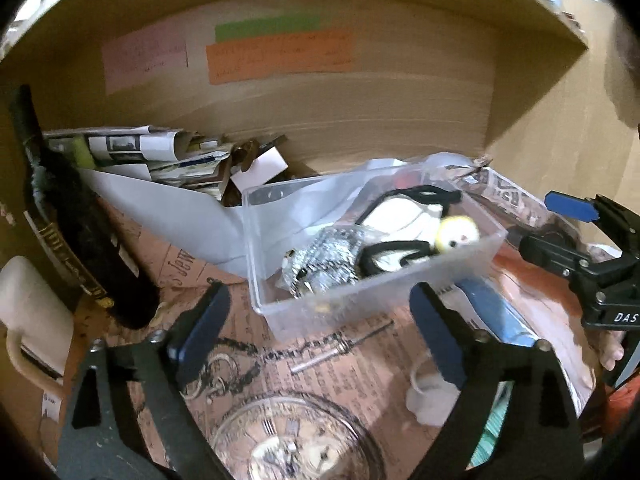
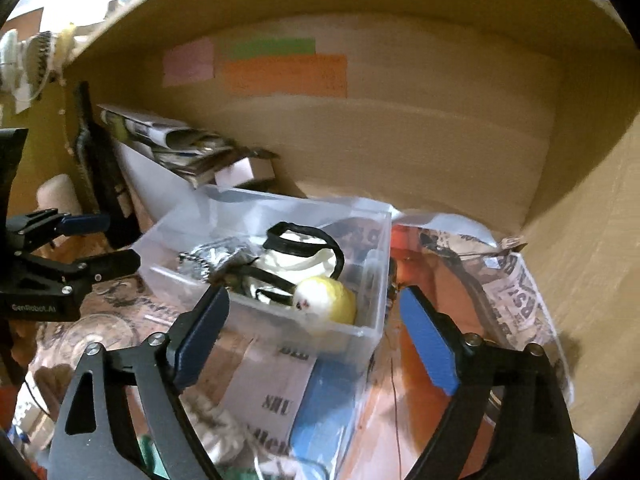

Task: Organize soft objects
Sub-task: 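Drop the bracelet into the clear box with the left tool while the right tool drops the ball in, then grasp the white drawstring bag with the left tool while the right tool grasps the green knitted glove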

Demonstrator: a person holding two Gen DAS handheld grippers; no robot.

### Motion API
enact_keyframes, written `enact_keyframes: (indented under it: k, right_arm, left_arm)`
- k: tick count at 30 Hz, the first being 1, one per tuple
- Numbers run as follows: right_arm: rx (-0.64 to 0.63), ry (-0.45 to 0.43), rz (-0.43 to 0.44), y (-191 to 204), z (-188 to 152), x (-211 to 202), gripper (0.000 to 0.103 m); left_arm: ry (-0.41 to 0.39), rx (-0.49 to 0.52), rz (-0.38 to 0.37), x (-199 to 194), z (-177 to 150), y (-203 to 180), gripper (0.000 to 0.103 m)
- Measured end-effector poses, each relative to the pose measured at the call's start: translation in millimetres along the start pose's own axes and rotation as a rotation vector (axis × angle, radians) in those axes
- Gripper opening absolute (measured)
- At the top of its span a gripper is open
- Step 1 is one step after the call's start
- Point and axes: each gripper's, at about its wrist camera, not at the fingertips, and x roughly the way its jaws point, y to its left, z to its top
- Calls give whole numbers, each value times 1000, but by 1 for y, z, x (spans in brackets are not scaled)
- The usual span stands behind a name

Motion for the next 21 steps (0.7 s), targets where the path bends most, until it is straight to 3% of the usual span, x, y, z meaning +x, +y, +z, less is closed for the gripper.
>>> enact_keyframes:
  k: [10,18,21]
  right_arm:
    - [11,50,44,12,-45,-21,90]
    - [49,117,16,9,-75,-18,90]
    - [66,117,-3,4,-80,-22,90]
  left_arm:
    - [95,52,-105,-5,-47,-42,96]
    - [188,77,-153,30,-62,-71,96]
    - [196,72,-182,38,-62,-77,75]
